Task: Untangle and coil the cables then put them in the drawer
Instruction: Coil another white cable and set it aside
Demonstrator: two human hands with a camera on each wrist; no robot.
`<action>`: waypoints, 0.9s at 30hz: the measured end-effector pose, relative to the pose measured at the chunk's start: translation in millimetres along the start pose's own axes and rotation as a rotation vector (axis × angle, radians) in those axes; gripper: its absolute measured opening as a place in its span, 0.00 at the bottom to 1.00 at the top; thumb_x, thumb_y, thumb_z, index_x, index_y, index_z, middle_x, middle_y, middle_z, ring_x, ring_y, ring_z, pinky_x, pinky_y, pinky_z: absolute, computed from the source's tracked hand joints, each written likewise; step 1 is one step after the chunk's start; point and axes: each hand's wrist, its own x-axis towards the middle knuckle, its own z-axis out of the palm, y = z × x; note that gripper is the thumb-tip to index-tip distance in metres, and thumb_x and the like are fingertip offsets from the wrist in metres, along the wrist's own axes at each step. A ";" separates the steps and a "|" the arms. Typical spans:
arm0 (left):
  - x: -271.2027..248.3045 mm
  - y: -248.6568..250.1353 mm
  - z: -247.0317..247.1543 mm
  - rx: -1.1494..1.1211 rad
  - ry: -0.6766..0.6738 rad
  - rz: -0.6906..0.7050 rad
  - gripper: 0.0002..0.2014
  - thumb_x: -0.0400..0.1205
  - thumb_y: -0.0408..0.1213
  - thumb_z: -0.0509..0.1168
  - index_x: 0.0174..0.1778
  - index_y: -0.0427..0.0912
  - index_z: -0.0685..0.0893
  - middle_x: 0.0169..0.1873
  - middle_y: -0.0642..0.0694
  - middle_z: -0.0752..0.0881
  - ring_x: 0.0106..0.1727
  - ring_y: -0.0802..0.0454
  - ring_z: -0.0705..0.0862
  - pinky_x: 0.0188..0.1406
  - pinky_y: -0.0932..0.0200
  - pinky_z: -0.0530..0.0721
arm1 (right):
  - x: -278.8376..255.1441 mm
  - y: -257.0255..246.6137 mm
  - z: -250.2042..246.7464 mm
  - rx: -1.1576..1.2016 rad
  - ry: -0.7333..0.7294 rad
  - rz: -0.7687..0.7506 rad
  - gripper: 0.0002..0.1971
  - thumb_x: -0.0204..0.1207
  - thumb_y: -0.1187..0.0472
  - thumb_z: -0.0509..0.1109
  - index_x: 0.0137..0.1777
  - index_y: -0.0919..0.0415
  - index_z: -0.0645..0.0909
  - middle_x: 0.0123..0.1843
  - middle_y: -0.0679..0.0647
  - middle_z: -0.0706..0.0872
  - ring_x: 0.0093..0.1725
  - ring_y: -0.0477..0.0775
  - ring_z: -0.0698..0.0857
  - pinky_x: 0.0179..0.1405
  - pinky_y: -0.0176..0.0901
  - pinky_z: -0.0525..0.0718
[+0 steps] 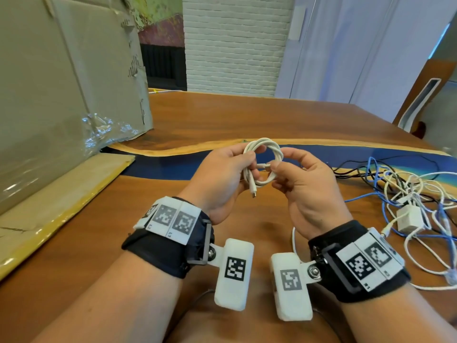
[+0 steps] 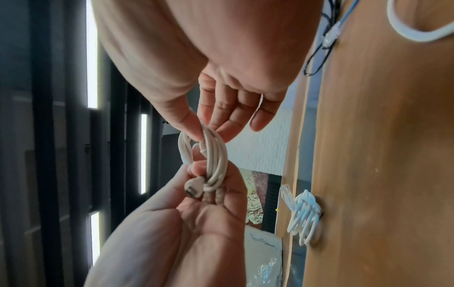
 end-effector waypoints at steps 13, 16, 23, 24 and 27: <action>-2.6 -3.5 14.1 0.049 0.137 0.210 0.12 0.91 0.35 0.62 0.63 0.47 0.91 0.54 0.42 0.93 0.45 0.44 0.89 0.46 0.45 0.92 | -1.0 -14.3 0.3 0.330 -0.152 0.095 0.19 0.72 0.68 0.72 0.62 0.55 0.78 0.41 0.51 0.90 0.41 0.50 0.86 0.61 0.58 0.76; -3.6 -3.6 13.6 0.072 0.124 0.218 0.12 0.91 0.35 0.63 0.64 0.47 0.90 0.52 0.40 0.93 0.42 0.46 0.88 0.38 0.52 0.91 | -2.0 -15.0 -2.9 0.385 -0.189 0.096 0.19 0.71 0.69 0.72 0.62 0.55 0.78 0.41 0.53 0.90 0.41 0.50 0.88 0.63 0.59 0.77; -1.1 -5.0 -1.8 0.187 0.072 0.189 0.11 0.91 0.33 0.63 0.62 0.45 0.90 0.43 0.40 0.87 0.37 0.48 0.87 0.38 0.57 0.89 | -4.2 -13.6 -2.3 0.358 -0.144 0.111 0.26 0.69 0.68 0.74 0.68 0.59 0.77 0.41 0.55 0.91 0.41 0.51 0.87 0.58 0.53 0.81; -1.1 -5.4 -2.8 0.210 0.070 0.193 0.10 0.91 0.33 0.63 0.61 0.44 0.89 0.42 0.37 0.87 0.37 0.46 0.88 0.39 0.56 0.90 | -4.0 -12.7 -2.3 0.357 -0.141 0.116 0.27 0.69 0.68 0.74 0.70 0.59 0.76 0.41 0.55 0.91 0.41 0.52 0.88 0.58 0.52 0.82; 0.7 -8.3 -2.0 0.245 0.081 0.219 0.09 0.90 0.33 0.63 0.59 0.44 0.89 0.47 0.29 0.90 0.40 0.40 0.90 0.43 0.48 0.92 | -3.1 -12.5 -3.6 0.376 -0.153 0.121 0.21 0.76 0.72 0.71 0.68 0.59 0.77 0.42 0.56 0.91 0.41 0.53 0.91 0.57 0.53 0.84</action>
